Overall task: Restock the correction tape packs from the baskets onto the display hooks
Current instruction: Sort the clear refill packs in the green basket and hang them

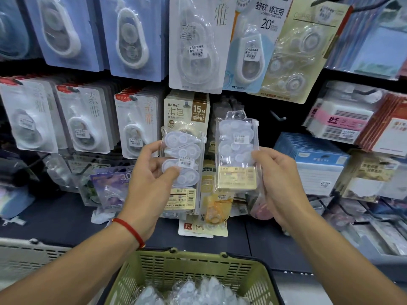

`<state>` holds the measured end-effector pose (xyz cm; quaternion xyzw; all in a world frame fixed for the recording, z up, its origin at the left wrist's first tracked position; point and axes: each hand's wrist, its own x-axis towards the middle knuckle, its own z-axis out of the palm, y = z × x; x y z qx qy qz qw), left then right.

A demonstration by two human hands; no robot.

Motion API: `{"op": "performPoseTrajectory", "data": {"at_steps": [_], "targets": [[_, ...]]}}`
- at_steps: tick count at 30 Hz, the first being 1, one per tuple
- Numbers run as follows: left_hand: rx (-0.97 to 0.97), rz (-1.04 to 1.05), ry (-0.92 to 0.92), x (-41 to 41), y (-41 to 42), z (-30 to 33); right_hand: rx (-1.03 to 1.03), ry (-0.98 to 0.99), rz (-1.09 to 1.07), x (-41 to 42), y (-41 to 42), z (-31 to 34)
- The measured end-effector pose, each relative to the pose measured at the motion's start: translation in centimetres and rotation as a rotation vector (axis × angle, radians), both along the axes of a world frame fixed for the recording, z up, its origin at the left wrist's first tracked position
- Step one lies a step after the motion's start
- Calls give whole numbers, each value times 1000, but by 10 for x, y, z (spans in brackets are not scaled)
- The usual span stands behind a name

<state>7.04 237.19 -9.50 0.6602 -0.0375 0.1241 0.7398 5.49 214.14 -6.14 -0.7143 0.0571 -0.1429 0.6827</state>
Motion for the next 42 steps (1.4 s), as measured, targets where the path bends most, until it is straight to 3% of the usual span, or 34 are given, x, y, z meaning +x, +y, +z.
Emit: {"op": "performPoseTrajectory", "data": {"at_steps": [3, 4, 10, 19, 35, 38, 42], "targets": [[-1, -35, -15, -2, -1, 0, -488, 90, -158, 2, -3, -10], [-2, -54, -23, -2, -1, -1, -567, 73, -158, 2, -2, -12], [-57, -263, -36, -7, -15, -6, -410, 52, 287, -7, 25, -26], [129, -394, -45, -12, -20, -4, -49, -54, 8, -5, 25, -15], [41, -462, -78, -14, -22, 1, -59, -154, -12, -7, 13, -2], [219, -411, -132, -12, -20, 3, -117, -119, -26, 0, 10, -9], [810, -75, -350, 5, -6, -5, -803, -108, -174, 15, -6, -34]]}}
